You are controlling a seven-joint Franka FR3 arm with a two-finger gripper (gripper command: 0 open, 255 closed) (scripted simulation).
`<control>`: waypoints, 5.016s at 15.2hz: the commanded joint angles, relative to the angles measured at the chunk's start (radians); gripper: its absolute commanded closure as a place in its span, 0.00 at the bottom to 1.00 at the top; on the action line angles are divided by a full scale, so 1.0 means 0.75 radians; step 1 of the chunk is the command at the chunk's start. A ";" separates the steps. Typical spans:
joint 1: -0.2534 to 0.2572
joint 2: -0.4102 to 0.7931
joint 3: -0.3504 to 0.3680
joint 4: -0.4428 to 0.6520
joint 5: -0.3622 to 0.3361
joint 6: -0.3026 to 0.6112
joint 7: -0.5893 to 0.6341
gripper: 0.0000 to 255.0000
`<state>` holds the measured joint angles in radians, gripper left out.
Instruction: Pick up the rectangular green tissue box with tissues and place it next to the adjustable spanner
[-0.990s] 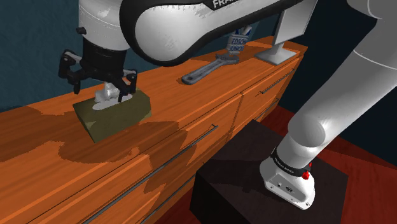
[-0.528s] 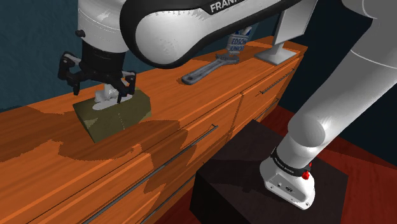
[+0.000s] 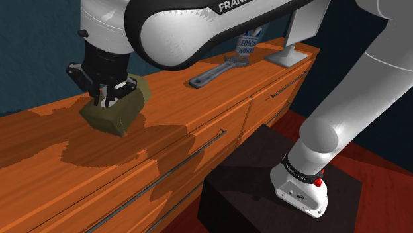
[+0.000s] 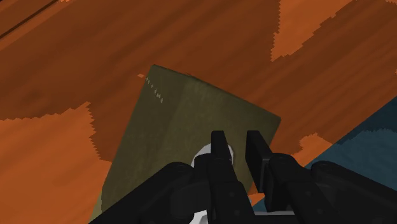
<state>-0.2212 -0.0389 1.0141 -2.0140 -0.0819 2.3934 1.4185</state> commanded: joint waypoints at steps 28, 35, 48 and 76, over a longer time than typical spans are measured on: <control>-0.002 -0.047 -0.025 0.415 0.079 -0.444 -0.077 1.00; 0.003 0.004 -0.005 0.575 0.027 -0.578 -0.053 1.00; 0.003 0.073 0.024 0.830 -0.036 -0.798 -0.047 1.00; -0.039 -0.791 -1.113 0.063 0.580 -0.966 -1.218 1.00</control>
<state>-0.2467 -0.6327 0.2019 -1.9667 0.3581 1.6767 0.5302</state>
